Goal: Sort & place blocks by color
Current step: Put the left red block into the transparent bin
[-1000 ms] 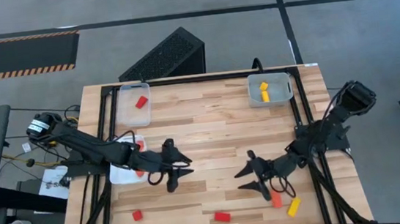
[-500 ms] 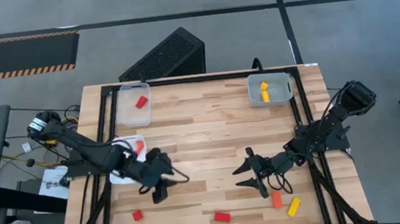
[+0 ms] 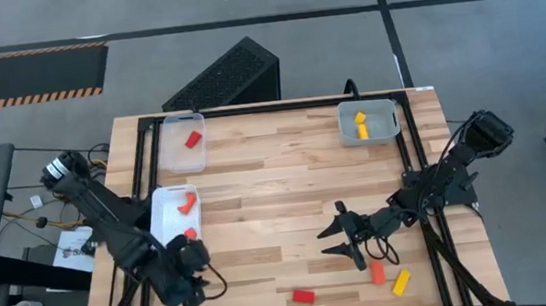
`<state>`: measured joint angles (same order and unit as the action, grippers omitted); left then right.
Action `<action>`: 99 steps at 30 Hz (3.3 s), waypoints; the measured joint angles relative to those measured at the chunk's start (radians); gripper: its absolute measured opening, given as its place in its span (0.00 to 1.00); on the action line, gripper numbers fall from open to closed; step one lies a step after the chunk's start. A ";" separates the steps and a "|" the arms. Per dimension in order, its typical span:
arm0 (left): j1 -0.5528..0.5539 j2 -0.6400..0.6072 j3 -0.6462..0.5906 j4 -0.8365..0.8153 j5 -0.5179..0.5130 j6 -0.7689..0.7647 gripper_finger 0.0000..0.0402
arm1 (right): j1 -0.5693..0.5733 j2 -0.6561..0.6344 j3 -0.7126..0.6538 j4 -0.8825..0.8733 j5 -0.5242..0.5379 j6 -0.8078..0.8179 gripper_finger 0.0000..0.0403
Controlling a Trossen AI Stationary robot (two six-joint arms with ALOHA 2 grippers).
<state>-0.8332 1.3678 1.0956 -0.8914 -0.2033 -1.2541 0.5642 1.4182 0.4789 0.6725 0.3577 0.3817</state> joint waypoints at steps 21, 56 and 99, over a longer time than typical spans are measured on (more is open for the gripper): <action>-0.154 0.272 -0.009 -0.118 0.147 -0.125 0.73 | 0.000 0.000 0.000 -0.004 -0.001 0.002 0.55; -0.149 0.197 -0.194 0.183 0.068 -0.055 0.24 | -0.011 0.000 0.000 -0.009 -0.017 0.003 0.55; 1.350 -0.395 -0.350 0.146 -0.131 0.814 0.24 | -0.063 0.001 -0.001 -0.043 -0.016 0.013 0.55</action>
<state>0.5171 0.9725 0.7456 -0.7459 -0.3348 -0.4397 0.5014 1.4189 0.4782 0.6296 0.3412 0.3950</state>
